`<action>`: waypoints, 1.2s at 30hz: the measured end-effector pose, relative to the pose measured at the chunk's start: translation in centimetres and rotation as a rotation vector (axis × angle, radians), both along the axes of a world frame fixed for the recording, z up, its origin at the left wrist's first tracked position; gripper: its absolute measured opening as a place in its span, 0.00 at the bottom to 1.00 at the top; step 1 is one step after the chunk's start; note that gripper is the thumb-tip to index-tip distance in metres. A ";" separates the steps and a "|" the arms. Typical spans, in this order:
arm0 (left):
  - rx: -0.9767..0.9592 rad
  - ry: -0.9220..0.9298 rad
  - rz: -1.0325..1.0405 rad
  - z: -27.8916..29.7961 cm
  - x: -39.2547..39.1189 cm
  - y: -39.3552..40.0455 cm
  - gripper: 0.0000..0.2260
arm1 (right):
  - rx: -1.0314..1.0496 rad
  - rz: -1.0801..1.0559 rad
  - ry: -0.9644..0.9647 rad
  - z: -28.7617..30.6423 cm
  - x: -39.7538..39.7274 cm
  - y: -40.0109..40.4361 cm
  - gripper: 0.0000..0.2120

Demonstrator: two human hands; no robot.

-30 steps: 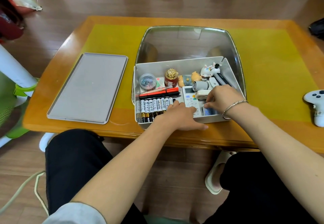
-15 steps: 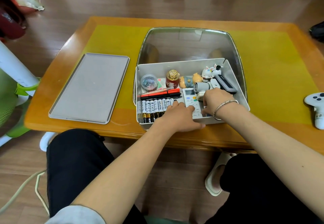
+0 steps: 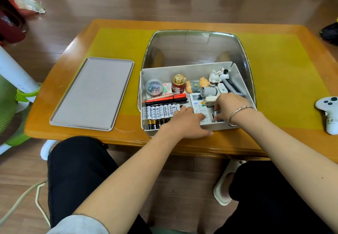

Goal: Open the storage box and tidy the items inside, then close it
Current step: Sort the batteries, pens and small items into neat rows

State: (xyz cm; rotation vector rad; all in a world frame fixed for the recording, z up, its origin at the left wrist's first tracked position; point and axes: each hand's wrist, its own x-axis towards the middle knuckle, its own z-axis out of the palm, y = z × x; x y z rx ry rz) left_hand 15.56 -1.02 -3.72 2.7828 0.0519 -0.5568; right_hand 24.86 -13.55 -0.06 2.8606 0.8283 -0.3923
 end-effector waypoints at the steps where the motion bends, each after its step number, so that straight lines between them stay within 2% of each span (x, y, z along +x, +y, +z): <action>1: 0.005 0.004 -0.007 0.1 0.1 -0.1 0.33 | 0.003 -0.003 0.005 0.0 0.0 -0.1 0.16; 13: 0.011 -0.005 -0.013 0.0 0.1 -0.3 0.33 | 0.118 0.033 0.059 0.4 0.6 -1.5 0.12; 19: 0.024 -0.094 -0.019 0.0 -0.2 -0.3 0.31 | 0.472 -0.072 -0.058 1.6 1.8 -3.6 0.05; 22: 0.026 -0.133 -0.024 0.0 -0.5 -0.2 0.31 | 0.541 -0.160 -0.113 1.6 2.9 -4.7 0.06; 26: 0.032 -0.118 -0.032 0.1 -0.4 -0.3 0.31 | 0.498 -0.178 -0.155 1.1 3.5 -4.2 0.09; 31: 0.010 -0.060 -0.033 0.1 -0.1 -0.3 0.30 | 0.296 -0.127 -0.118 0.5 3.9 -3.7 0.17; 34: -0.013 -0.058 -0.026 0.0 -0.1 -0.3 0.30 | 0.281 0.006 -0.111 0.3 3.7 -3.3 0.22; 36: -0.018 -0.060 -0.025 0.0 -0.1 -0.3 0.30 | 0.233 0.086 -0.116 0.1 3.6 -2.7 0.21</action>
